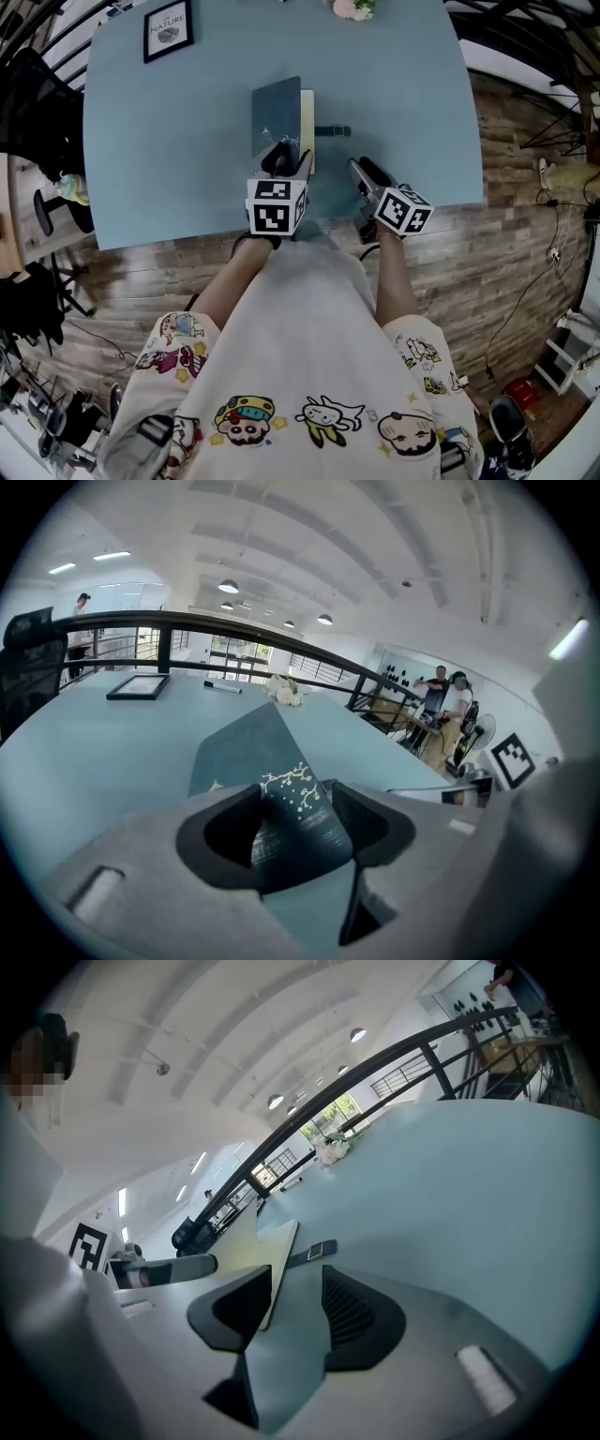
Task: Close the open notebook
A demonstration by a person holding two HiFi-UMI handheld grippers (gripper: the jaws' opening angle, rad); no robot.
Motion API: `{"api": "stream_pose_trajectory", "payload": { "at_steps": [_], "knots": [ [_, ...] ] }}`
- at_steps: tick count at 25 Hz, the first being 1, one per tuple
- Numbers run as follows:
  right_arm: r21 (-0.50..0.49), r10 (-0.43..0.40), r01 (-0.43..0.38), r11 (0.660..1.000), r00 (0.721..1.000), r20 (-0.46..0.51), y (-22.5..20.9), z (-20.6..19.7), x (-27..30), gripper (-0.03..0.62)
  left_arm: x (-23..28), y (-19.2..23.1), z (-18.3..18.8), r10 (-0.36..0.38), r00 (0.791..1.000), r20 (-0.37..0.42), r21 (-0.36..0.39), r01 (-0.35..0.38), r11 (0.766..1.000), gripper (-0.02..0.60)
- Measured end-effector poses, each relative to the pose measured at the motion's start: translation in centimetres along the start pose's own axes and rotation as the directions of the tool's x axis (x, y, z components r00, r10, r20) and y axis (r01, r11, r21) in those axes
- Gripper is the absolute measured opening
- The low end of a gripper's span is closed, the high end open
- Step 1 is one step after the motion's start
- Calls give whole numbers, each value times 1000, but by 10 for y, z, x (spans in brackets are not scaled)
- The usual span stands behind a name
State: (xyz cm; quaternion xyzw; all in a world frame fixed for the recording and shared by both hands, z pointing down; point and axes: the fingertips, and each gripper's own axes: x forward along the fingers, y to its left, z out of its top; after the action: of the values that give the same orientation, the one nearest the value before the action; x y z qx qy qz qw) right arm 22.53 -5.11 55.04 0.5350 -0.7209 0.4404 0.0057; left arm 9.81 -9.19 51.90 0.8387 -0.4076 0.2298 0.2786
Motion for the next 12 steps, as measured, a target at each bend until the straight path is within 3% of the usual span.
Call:
{"api": "stream_pose_trajectory", "payload": {
  "at_steps": [7,10,11,12],
  "knots": [
    [26,-43,42,999,999,20,-18,-3,-20,176,25,-17,-20,33,998,-54,138,-25,990,267],
    [30,-53,52,998,998,18,-23,-6,-25,175,33,-19,-29,31,997,-70,138,-21,990,274],
    [31,-55,55,998,998,17,-24,-7,-26,175,36,-18,-33,30,996,-80,122,-20,992,218],
    [32,-58,57,998,998,17,-25,-8,-27,176,37,-16,-38,30,995,-91,104,-20,994,216]
  ]
}}
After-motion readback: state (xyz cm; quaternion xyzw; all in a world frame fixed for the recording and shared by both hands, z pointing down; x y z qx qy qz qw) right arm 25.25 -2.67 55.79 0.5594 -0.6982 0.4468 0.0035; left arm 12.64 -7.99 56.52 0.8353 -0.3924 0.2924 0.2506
